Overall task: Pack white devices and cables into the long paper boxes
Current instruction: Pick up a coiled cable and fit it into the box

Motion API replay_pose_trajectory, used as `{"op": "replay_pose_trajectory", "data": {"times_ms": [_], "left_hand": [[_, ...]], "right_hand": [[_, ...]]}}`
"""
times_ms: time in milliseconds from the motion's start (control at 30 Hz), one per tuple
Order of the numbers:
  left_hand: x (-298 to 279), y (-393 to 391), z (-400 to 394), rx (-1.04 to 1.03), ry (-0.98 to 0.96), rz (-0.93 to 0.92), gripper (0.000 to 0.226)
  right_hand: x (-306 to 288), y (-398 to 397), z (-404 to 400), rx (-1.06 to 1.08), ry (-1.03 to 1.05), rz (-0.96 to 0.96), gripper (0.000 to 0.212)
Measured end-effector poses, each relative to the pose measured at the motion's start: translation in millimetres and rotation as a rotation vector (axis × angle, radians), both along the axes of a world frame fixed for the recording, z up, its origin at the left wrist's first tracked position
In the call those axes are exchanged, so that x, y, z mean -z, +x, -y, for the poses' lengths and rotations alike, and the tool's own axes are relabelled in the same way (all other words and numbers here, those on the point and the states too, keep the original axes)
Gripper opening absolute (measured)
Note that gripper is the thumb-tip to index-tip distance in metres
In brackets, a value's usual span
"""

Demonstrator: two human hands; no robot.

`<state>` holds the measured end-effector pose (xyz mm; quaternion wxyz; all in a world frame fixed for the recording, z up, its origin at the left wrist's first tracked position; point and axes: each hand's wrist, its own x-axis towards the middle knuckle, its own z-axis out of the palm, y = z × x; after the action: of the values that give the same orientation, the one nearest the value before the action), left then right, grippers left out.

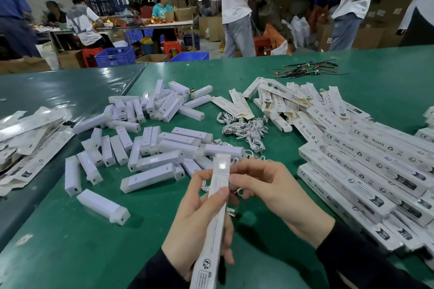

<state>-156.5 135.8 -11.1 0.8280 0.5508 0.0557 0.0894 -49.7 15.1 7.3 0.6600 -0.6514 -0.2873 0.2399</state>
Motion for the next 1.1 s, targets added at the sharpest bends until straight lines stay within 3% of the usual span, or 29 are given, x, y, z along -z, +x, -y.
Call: {"op": "replay_pose_trajectory", "data": {"times_ms": [233,367,533,667,700,833,900,1000,1100], "left_hand": [[0.6,-2.3,3.3,0.008,-0.002,-0.015,0.013],[-10.6,5.4,1.3,-0.012,-0.104,-0.022,0.018],[-17.9,-1.9,-6.1,0.133,-0.205,0.008,0.051],[-30.0,1.2,-1.0,0.215,-0.262,0.043,0.108],[-28.7,2.2,-0.7,0.234,-0.239,0.062,0.107],[-18.6,3.5,-1.9,0.251,-0.170,0.009,0.051],[-17.6,-4.2,0.6,0.296,-0.200,0.038,0.048],[-6.2,-6.3,-1.2,0.144,0.034,0.036,0.056],[-5.5,-3.0,2.6,0.124,0.110,0.080,0.069]], "right_hand": [[3.5,-4.4,-1.8,-0.083,0.059,0.058,0.011],[0.1,-1.1,-0.5,-0.070,0.177,-0.085,0.002],[-6.4,2.4,2.6,-0.132,0.298,-0.339,0.017],[-7.9,2.9,3.2,-0.194,0.269,-0.465,0.047],[-7.7,3.4,3.9,-0.212,0.259,-0.483,0.046],[-9.2,2.9,3.0,-0.226,0.243,-0.540,0.029],[-9.6,3.5,1.9,-0.148,0.216,-0.555,0.029],[-8.1,3.5,0.7,-0.099,0.131,-0.527,0.041],[-5.8,4.4,0.4,-0.086,0.044,-0.468,0.042]]}}
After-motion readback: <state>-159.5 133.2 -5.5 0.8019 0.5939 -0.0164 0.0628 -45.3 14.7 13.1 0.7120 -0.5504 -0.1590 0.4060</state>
